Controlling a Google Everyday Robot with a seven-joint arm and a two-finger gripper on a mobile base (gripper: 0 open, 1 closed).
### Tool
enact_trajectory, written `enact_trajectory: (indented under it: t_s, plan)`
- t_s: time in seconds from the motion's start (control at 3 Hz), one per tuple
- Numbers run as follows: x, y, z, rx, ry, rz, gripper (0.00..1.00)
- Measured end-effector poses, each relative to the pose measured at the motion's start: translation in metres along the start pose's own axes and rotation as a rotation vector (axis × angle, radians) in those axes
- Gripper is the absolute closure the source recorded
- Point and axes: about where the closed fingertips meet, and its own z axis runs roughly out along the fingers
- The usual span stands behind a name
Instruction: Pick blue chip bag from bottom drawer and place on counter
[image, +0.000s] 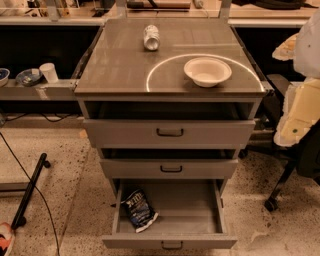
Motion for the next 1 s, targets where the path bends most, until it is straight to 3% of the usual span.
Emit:
enact_trajectory:
  t_s: [0.33,0.67,1.0]
  plan:
    - [0.0,0.0,0.0,0.0,0.0,0.0,0.0]
    - [0.001,0.004,0.009,-0.018,-0.078,0.023,0.0]
    - [0.005,0.018,0.062,-0.074,-0.241,0.072,0.0]
